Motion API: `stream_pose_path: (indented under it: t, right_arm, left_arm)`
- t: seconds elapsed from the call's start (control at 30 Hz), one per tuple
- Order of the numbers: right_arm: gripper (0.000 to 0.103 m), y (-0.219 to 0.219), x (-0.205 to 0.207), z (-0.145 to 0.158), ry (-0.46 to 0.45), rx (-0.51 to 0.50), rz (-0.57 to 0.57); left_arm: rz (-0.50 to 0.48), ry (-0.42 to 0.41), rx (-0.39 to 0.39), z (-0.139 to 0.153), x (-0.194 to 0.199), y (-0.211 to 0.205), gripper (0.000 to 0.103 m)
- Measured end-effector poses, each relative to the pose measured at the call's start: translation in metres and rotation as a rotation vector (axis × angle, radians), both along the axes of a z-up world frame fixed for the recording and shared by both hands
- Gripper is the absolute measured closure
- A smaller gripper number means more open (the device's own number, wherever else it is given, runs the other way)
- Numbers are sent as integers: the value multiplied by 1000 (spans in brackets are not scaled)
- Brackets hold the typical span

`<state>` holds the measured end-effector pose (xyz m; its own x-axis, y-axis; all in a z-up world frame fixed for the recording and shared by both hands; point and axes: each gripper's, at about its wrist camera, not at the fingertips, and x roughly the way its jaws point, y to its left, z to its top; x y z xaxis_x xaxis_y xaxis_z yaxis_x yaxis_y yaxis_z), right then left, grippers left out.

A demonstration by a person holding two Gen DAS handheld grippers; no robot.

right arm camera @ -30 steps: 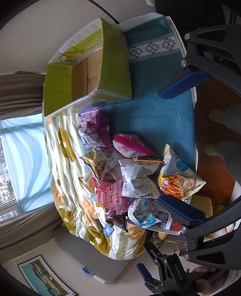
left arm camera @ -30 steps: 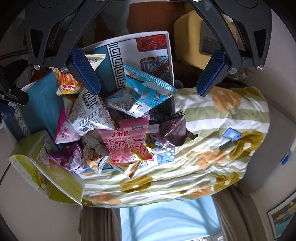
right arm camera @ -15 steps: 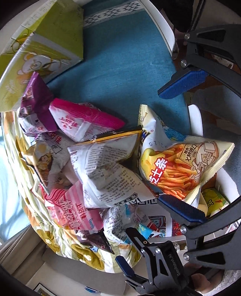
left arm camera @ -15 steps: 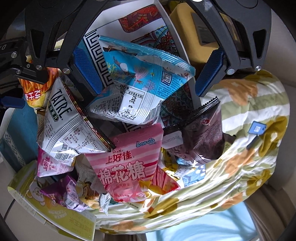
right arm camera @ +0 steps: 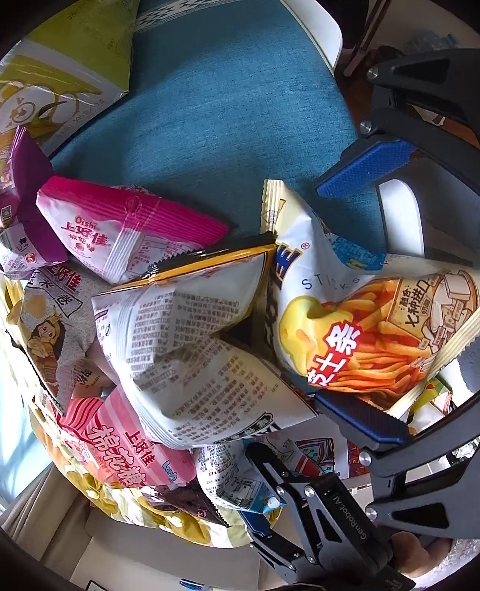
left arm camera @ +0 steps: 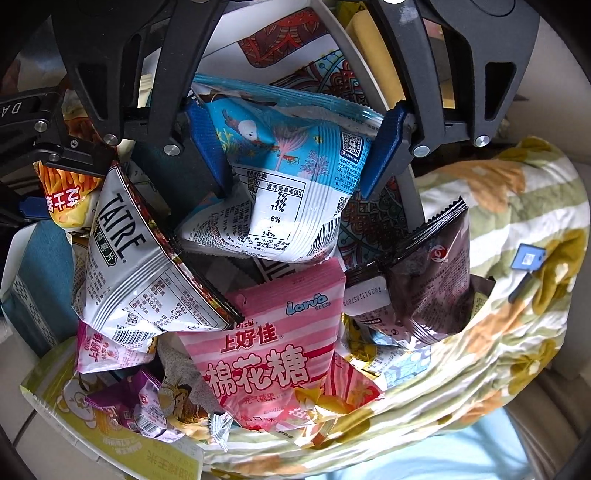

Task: Organize snacks
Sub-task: 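Reach both grippers into the snack pile and grasp a bag each, then carry the blue-white bag in the left gripper while the right carries the fries bag into the box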

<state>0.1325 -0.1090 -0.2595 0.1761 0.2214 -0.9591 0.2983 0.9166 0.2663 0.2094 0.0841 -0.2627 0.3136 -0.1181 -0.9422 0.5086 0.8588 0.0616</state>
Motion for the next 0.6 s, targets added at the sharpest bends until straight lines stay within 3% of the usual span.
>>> stream_pose_path:
  t: [0.13, 0.4, 0.6]
  right_arm:
    - [12, -3, 4, 2, 0, 13, 24]
    - [44, 0, 9, 14, -23, 39, 33]
    - [53, -8, 3, 32, -31, 33, 32]
  left_arm:
    - [12, 6, -12, 1, -5, 3, 39]
    - [43, 25, -15, 7, -17, 6, 43]
    - [74, 14, -23, 19, -33, 8, 43]
